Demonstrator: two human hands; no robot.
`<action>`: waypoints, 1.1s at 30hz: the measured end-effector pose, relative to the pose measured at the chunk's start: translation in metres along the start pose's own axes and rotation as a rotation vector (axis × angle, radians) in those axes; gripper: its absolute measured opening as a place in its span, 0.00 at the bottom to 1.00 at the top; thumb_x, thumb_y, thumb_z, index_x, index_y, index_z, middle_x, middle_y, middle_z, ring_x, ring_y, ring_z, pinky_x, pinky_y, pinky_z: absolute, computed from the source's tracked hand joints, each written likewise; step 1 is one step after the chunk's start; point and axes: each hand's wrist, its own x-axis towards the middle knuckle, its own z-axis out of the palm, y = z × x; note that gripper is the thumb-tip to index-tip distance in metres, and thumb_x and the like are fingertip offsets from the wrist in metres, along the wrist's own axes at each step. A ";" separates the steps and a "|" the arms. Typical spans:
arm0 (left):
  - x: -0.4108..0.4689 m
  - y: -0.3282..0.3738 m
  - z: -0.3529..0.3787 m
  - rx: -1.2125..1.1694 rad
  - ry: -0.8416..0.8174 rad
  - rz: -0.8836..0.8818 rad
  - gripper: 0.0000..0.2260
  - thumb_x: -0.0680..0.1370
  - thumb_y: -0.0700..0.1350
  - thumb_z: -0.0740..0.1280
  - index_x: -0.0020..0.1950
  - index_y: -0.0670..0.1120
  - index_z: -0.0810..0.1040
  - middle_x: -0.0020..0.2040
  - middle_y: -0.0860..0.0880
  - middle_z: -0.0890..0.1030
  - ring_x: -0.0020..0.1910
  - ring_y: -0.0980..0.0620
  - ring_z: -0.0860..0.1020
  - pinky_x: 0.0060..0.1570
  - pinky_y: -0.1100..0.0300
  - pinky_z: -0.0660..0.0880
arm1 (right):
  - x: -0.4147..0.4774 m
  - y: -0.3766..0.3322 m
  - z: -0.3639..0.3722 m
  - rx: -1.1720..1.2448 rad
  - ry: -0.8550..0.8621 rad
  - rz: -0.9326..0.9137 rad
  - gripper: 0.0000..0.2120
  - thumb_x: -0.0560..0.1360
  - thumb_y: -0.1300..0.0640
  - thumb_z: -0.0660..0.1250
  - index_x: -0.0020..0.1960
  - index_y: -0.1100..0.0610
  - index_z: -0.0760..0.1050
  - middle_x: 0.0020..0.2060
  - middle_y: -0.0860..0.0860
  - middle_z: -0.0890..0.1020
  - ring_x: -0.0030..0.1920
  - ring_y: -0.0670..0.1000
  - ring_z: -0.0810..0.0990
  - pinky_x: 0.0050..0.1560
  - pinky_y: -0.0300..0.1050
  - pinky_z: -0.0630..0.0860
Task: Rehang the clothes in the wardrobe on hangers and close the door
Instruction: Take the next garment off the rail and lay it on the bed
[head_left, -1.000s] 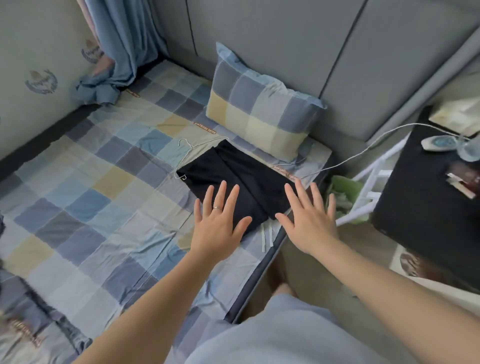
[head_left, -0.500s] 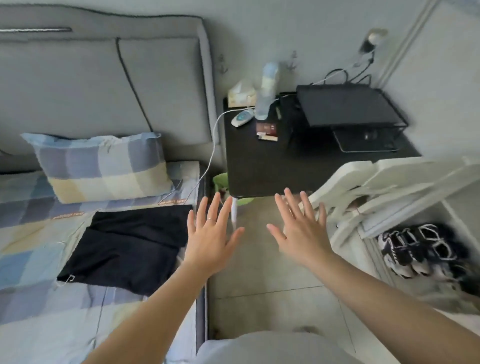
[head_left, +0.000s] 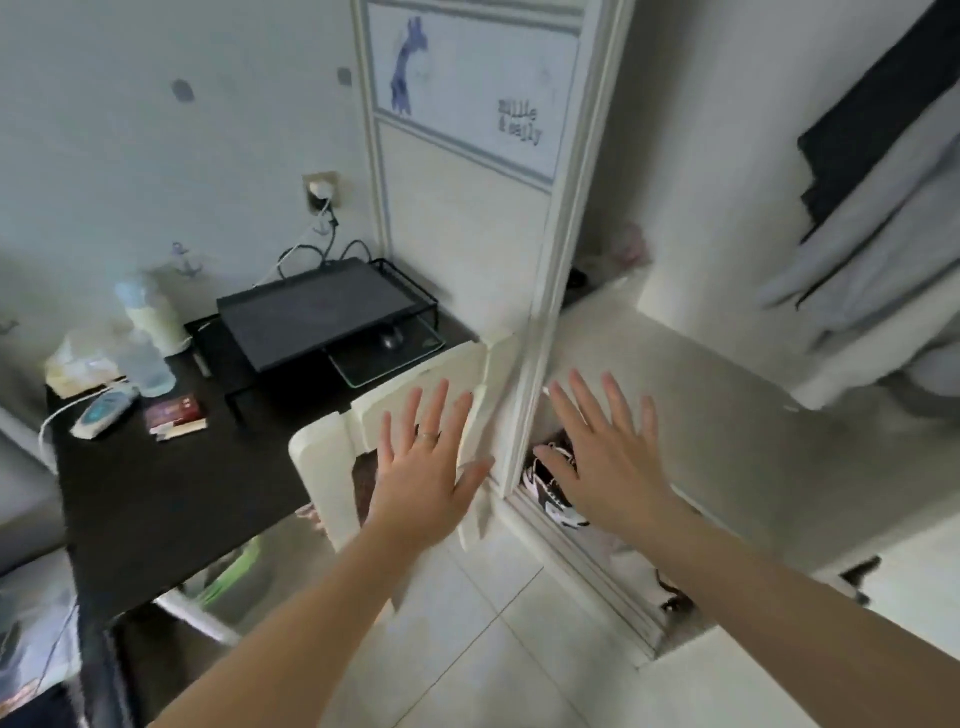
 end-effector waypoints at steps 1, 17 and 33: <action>0.022 0.017 -0.002 -0.010 0.014 0.044 0.31 0.79 0.70 0.39 0.79 0.61 0.34 0.81 0.54 0.36 0.78 0.48 0.30 0.74 0.44 0.29 | 0.005 0.020 -0.012 -0.003 0.025 0.026 0.34 0.78 0.32 0.42 0.80 0.45 0.45 0.80 0.46 0.48 0.79 0.57 0.44 0.73 0.68 0.45; 0.321 0.244 -0.148 -0.130 0.474 0.564 0.32 0.80 0.68 0.43 0.82 0.57 0.46 0.82 0.52 0.46 0.81 0.46 0.43 0.77 0.39 0.44 | 0.095 0.201 -0.280 -0.360 0.601 0.237 0.33 0.79 0.33 0.42 0.81 0.46 0.46 0.80 0.46 0.47 0.80 0.57 0.45 0.75 0.68 0.45; 0.563 0.444 -0.268 -0.406 0.629 0.908 0.35 0.76 0.72 0.37 0.81 0.60 0.43 0.82 0.55 0.44 0.80 0.50 0.41 0.77 0.45 0.44 | 0.199 0.322 -0.499 -0.816 0.766 0.625 0.32 0.79 0.34 0.47 0.79 0.46 0.51 0.79 0.46 0.55 0.79 0.55 0.50 0.74 0.66 0.47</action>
